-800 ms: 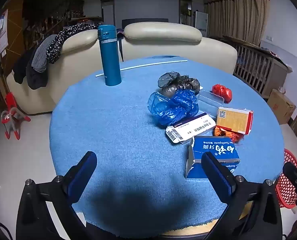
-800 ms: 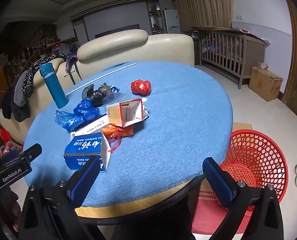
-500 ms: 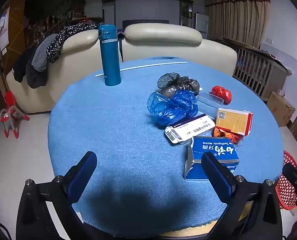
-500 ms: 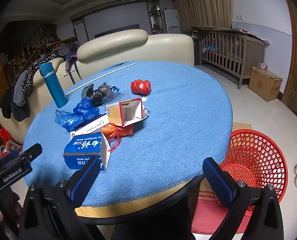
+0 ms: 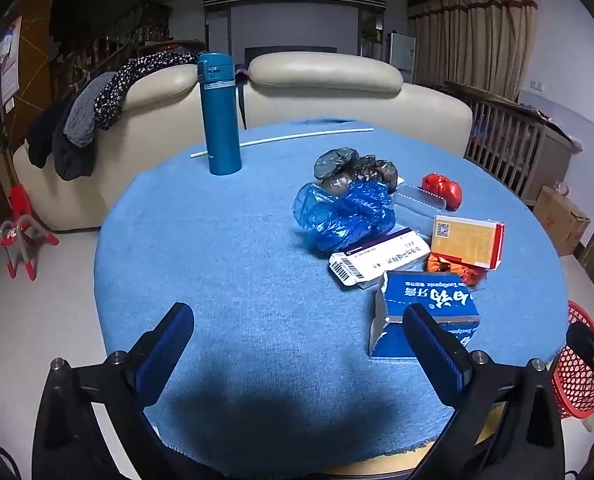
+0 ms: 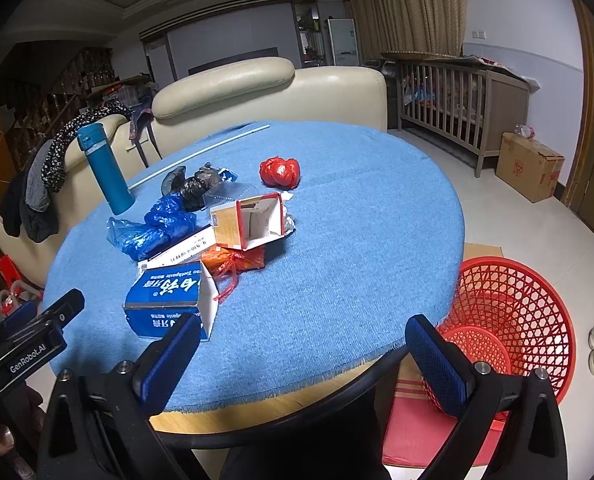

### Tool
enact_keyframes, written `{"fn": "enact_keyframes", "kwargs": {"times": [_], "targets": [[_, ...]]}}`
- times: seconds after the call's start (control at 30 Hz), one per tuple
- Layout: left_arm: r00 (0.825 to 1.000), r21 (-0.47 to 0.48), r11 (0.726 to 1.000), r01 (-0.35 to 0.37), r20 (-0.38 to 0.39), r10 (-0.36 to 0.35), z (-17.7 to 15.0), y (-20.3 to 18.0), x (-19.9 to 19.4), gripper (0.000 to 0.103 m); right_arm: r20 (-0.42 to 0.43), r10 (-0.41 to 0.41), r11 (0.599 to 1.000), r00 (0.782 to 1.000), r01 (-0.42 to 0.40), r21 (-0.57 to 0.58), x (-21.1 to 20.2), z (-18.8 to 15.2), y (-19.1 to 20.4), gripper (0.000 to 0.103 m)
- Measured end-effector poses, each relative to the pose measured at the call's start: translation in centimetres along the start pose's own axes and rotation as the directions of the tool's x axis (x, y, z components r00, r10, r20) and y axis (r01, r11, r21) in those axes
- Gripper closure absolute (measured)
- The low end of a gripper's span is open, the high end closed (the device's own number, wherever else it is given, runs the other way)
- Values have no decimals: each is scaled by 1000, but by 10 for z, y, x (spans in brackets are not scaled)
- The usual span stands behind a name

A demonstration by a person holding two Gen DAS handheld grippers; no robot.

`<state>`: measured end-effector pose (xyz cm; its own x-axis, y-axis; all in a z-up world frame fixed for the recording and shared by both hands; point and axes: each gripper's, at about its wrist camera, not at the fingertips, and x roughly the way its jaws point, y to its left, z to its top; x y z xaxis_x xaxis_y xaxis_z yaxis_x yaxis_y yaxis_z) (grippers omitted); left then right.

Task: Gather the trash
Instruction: 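Move both tools toward the cluttered items on the blue table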

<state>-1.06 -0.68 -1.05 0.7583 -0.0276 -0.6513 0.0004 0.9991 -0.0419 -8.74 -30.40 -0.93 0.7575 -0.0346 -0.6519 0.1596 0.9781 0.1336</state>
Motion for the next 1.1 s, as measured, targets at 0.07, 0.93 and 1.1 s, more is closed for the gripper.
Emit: {"fn": "enact_keyframes", "kwargs": {"times": [0.07, 0.93, 1.1], "targets": [[1000, 8, 1000, -9, -12, 9, -1, 0, 1, 0, -2, 0, 1000, 1000, 0, 0, 2, -1, 1, 0], [999, 47, 999, -17, -43, 19, -7, -6, 5, 0, -9, -10, 1000, 1000, 10, 9, 6, -2, -4, 0], [999, 51, 999, -11, -48, 14, -7, -8, 6, 0, -11, -9, 1000, 1000, 9, 13, 7, -2, -4, 0]]}}
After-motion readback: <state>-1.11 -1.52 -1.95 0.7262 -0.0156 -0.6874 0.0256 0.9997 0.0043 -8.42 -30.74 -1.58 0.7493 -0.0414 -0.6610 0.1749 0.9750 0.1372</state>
